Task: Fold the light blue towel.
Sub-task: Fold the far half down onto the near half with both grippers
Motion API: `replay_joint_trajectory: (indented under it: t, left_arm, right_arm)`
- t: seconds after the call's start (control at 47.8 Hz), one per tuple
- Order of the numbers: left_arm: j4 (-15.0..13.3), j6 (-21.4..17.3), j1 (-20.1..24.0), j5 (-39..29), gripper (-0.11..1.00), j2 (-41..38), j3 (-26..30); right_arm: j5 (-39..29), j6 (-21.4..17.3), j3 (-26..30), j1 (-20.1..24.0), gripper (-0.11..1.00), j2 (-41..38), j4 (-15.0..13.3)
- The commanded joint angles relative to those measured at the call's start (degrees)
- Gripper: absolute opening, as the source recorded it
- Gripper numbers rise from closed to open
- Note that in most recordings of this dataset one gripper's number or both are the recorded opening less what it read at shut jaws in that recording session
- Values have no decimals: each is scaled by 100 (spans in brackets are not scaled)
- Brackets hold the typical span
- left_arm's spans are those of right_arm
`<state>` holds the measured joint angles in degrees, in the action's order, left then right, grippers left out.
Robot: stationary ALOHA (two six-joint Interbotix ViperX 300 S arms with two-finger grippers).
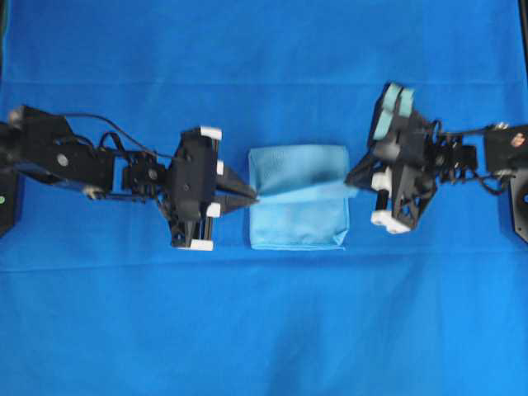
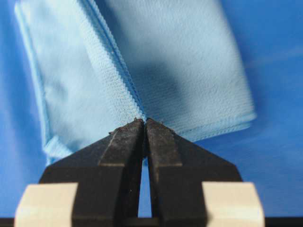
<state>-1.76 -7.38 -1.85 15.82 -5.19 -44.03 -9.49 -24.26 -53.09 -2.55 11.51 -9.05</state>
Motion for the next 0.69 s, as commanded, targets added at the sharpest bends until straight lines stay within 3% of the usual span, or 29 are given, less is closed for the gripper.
replay_joint_trajectory:
  t: [0.0,0.272,0.669]
  left_arm:
    - [9,18,-149,53,2,-97,53]
    - [9,18,-378,185,2,-545,114]
    - [9,18,-483,413,3,-659,132]
  right_arm:
    - [132,-79,26,141,2,-185,9]
    - [782,-404,44,492,2,-738,9]
    - [861,-510,97,624,2,-844,9]
